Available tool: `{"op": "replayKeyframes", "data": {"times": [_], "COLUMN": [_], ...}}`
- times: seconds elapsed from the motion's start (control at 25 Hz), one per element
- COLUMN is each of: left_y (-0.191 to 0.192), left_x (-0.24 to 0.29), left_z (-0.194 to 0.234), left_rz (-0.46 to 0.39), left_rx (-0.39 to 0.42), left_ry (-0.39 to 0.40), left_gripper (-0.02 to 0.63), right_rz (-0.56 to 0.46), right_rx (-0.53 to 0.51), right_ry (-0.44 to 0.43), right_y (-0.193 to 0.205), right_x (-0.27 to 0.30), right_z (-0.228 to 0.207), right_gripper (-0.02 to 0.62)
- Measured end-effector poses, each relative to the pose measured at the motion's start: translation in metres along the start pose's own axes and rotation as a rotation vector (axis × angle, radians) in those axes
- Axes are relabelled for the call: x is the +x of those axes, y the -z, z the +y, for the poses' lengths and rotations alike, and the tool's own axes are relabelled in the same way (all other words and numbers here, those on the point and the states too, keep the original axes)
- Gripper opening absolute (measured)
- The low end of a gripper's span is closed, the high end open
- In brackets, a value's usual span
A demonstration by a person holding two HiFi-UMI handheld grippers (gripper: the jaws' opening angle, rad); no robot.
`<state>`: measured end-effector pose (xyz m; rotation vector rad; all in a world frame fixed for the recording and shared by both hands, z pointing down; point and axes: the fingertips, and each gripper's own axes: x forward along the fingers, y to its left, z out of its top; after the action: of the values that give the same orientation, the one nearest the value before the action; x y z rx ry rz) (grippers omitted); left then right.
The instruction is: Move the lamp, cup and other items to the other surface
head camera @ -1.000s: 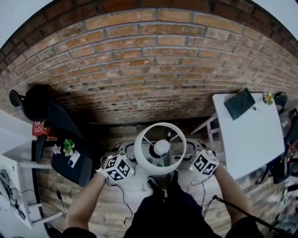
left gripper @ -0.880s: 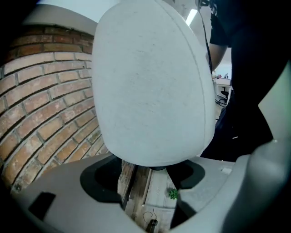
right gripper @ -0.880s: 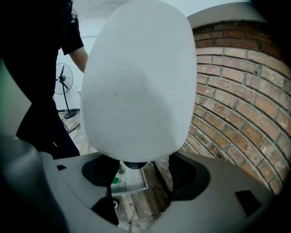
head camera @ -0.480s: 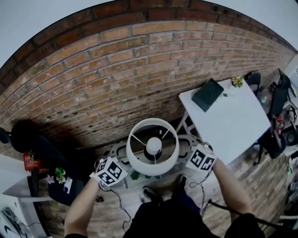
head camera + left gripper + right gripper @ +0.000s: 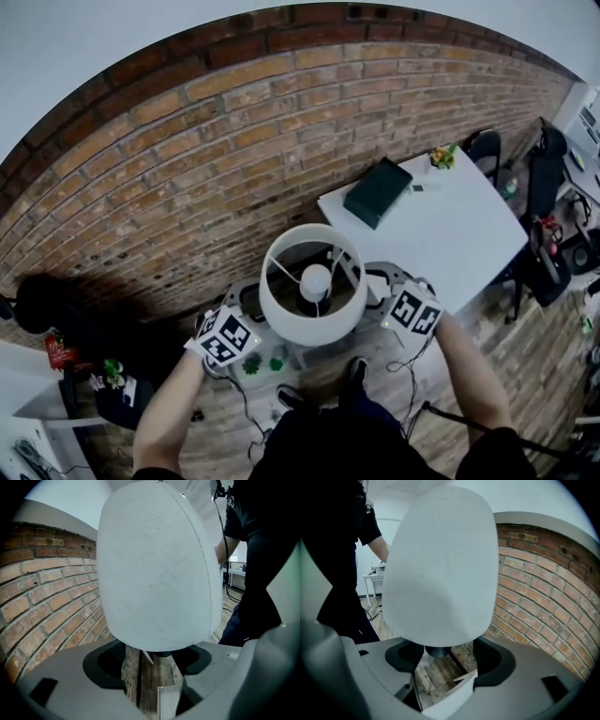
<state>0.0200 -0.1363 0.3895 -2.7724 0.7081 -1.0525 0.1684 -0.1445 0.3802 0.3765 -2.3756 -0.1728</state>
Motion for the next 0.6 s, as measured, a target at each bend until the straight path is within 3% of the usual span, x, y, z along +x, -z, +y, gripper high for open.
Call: {"op": "replayKeyframes", "data": {"times": [0.36, 0.6], "left_y": [-0.096, -0.139], "left_x": [0.085, 0.147], "left_z": [-0.011, -0.017], "left_rz": [-0.043, -0.046], "left_rx": [0.007, 0.033], "left_ry": [0.013, 0.042], "left_gripper": [0.301, 0.299], "right_rz": [-0.035, -0.009], "right_rx": [-0.006, 0.052], "right_ry": [0.036, 0.084], "right_y": [0.052, 0.114], "right_x": [-0.096, -0.130], "right_z": [-0.065, -0.095], "right_gripper": [0.328, 0.322]}}
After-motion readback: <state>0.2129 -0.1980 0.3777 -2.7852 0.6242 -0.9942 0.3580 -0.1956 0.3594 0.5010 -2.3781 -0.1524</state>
